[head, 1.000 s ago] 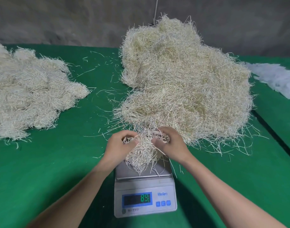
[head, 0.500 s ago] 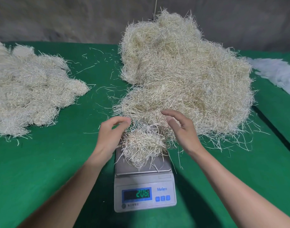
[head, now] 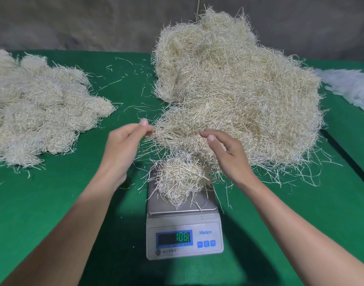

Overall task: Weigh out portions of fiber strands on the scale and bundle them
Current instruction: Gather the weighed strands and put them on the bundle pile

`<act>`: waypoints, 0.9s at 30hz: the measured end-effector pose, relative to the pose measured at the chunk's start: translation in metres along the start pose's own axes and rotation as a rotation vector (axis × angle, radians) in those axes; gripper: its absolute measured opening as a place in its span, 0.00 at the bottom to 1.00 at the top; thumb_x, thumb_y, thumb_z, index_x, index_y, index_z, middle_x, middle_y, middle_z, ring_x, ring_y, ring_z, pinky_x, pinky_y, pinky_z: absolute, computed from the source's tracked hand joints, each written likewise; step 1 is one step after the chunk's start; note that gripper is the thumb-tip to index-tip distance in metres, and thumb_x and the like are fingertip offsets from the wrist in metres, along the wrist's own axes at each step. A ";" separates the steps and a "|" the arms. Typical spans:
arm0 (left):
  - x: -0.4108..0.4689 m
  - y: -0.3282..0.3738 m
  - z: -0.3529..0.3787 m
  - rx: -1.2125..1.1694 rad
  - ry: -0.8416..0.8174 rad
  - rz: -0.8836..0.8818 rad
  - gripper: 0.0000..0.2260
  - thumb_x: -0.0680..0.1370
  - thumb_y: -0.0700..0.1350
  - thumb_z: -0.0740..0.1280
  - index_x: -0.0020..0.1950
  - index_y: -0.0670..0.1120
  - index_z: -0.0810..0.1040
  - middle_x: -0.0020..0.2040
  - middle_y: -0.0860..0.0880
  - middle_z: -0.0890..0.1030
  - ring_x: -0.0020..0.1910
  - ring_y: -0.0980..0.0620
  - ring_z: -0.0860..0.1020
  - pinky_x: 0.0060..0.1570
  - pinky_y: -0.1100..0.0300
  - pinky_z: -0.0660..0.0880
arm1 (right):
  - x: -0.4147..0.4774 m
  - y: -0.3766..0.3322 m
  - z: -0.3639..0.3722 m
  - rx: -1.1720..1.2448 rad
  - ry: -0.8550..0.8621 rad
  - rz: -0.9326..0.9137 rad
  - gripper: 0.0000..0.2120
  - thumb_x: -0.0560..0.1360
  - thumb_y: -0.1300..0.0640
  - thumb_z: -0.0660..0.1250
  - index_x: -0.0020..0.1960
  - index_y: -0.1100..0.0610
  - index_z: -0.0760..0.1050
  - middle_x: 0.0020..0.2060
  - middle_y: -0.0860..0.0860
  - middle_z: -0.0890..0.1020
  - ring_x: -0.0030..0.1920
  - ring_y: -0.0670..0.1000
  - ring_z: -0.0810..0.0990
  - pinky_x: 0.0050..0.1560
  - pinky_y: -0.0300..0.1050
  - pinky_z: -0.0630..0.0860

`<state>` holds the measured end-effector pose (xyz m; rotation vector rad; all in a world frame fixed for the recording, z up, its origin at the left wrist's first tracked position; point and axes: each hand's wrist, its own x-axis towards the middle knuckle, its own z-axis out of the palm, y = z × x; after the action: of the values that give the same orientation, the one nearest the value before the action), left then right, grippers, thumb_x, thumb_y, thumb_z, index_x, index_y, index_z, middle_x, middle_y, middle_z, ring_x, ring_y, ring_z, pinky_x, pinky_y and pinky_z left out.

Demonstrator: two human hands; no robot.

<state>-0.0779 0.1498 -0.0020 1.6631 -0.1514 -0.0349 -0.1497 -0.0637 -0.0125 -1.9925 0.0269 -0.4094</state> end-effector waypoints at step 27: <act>-0.005 0.001 0.007 0.022 0.007 -0.056 0.08 0.77 0.48 0.66 0.39 0.53 0.82 0.40 0.56 0.84 0.54 0.54 0.79 0.47 0.70 0.62 | 0.001 0.011 -0.005 0.073 -0.023 0.026 0.10 0.80 0.53 0.59 0.49 0.40 0.76 0.51 0.36 0.78 0.58 0.39 0.75 0.63 0.42 0.69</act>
<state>-0.0842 0.1434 -0.0025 1.6889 -0.1004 -0.0700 -0.1489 -0.0733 -0.0202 -1.9229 0.0231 -0.3663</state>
